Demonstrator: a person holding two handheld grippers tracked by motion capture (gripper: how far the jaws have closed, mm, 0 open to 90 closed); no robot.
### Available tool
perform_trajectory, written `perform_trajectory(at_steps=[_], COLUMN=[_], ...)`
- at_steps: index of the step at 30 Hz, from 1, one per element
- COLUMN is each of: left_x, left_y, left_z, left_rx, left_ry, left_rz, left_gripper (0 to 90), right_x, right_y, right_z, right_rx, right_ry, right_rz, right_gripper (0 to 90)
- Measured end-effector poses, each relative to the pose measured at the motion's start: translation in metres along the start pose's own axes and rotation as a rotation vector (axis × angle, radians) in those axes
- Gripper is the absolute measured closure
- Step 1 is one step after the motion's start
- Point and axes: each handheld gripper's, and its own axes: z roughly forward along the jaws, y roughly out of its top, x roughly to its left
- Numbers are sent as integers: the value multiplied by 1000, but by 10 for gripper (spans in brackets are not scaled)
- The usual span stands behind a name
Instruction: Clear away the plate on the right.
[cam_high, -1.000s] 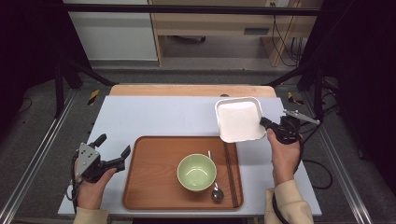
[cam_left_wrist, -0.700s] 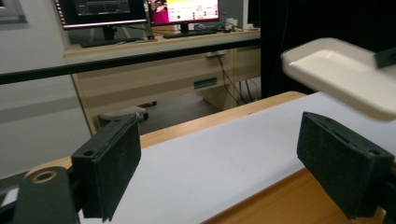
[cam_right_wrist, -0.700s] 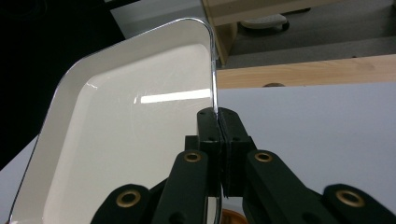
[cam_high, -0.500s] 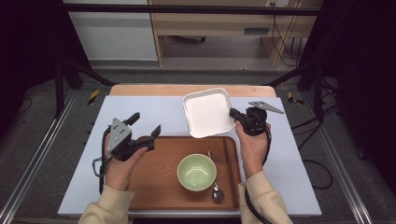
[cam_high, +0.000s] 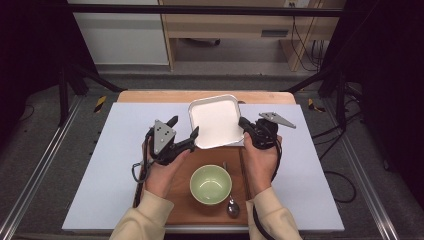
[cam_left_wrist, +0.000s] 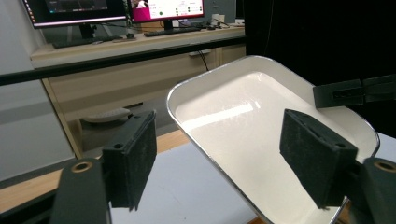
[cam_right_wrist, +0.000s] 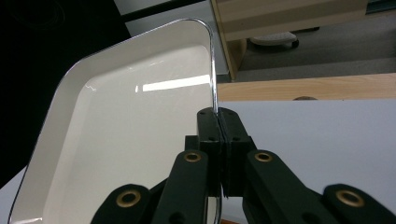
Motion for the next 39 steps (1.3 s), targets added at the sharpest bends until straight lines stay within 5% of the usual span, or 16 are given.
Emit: perform_trajectory(at_steps=[17,23,31,39], left_x=[3,9,18,29], left_y=[-11,-13,-17,-18], left_z=[18,19,18,11], left_rx=[27,7,-7,-50], left_ry=[-24,11,57,98], left_rz=[-166,-209,-225,-253], left_gripper=[516,711,802,887], right_x=[14,17,28,40], right_y=[-3,-5,-12,-20], right_z=[-7,-8,-5,1], right_rx=[-67,-74,-53,-20], right_ry=[5,3,-7,38], right_rz=[16,22,-14,-39], right_gripper=[890,890,882,864])
